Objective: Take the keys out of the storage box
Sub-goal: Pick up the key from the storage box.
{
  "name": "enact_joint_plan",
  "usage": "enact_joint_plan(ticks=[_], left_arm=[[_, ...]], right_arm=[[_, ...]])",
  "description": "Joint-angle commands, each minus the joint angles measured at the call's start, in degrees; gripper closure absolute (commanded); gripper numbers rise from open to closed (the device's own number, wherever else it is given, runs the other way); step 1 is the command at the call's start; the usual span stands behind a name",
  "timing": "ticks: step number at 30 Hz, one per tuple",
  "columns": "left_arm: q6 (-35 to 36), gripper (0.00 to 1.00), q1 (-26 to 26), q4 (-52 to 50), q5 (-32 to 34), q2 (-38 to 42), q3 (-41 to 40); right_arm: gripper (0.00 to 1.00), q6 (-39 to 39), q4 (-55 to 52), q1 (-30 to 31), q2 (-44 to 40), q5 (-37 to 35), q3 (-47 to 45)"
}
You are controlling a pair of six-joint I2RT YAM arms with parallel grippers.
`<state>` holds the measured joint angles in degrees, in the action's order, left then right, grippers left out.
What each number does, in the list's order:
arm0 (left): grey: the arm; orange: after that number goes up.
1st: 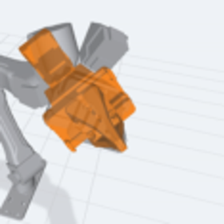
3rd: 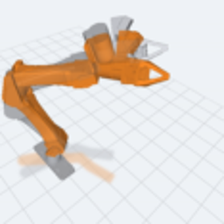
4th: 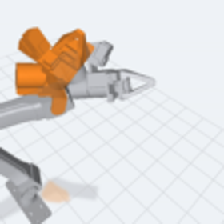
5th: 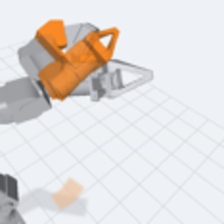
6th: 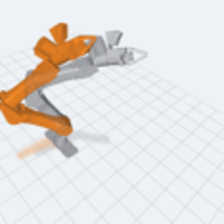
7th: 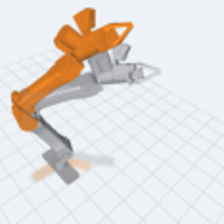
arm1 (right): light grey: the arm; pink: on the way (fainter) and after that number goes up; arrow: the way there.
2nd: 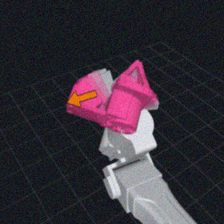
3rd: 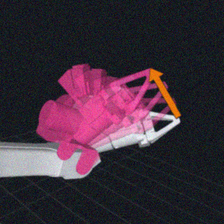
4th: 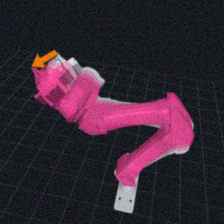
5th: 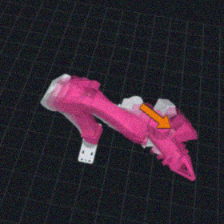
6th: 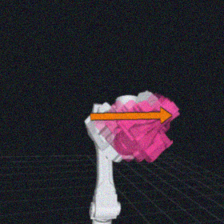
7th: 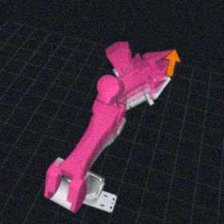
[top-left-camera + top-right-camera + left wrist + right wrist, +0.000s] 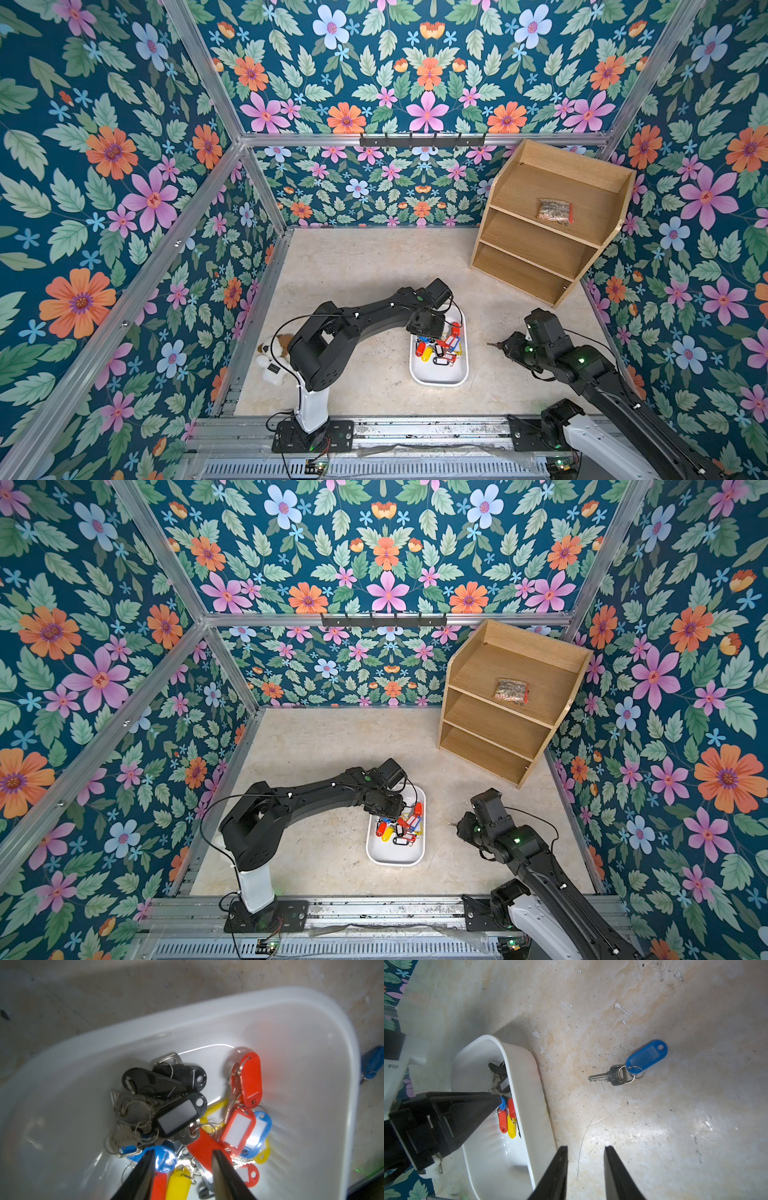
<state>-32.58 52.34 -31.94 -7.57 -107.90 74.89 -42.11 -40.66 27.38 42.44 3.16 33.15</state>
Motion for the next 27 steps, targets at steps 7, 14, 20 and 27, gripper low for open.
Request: enact_joint_plan(ticks=[7, 14, 20, 27], left_arm=[[-5.1, 0.51, 2.0, 1.4, 0.5, 0.6, -0.7], [-20.0, 0.46, 4.5, 7.1, 3.5, 5.9, -5.7], [-36.4, 0.45, 4.7, 15.4, 5.5, 12.2, -15.9], [-43.0, 0.47, 4.6, 19.1, 2.7, 9.1, -16.4]], right_arm=[[0.66, 0.2, 0.3, 0.1, 0.6, 0.4, 0.2], [0.66, 0.5, 0.7, 0.1, 0.8, 0.7, 0.3], [0.66, 0.6, 1.0, 0.1, 0.3, 1.0, -0.1], [0.66, 0.4, 1.4, 0.1, -1.0, 1.4, -0.8]])
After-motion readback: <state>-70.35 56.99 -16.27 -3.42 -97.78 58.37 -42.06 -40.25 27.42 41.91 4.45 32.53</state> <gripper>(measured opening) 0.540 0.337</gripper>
